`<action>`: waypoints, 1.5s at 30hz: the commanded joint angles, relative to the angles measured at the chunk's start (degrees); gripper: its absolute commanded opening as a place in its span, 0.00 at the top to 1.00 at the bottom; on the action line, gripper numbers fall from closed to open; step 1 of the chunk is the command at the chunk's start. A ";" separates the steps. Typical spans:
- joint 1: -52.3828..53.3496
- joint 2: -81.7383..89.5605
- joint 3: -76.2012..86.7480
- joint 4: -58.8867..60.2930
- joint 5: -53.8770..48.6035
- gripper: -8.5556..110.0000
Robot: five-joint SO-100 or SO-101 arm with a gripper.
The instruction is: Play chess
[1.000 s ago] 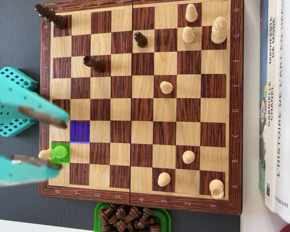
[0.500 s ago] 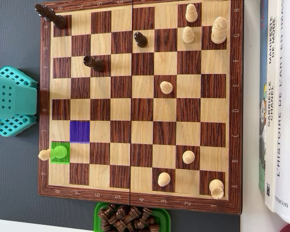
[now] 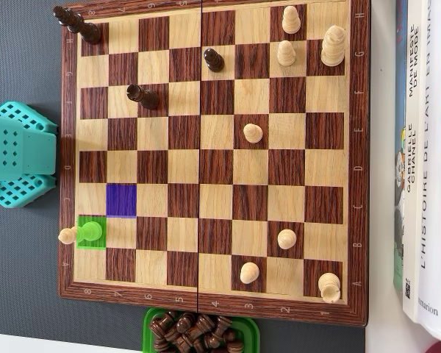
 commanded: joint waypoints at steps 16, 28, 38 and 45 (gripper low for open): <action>0.00 6.50 10.37 -30.76 -0.09 0.79; 0.35 6.59 12.57 -43.07 -0.35 0.79; 0.00 6.68 12.57 -47.20 -3.25 0.79; -0.35 6.59 12.57 -47.20 -3.25 0.79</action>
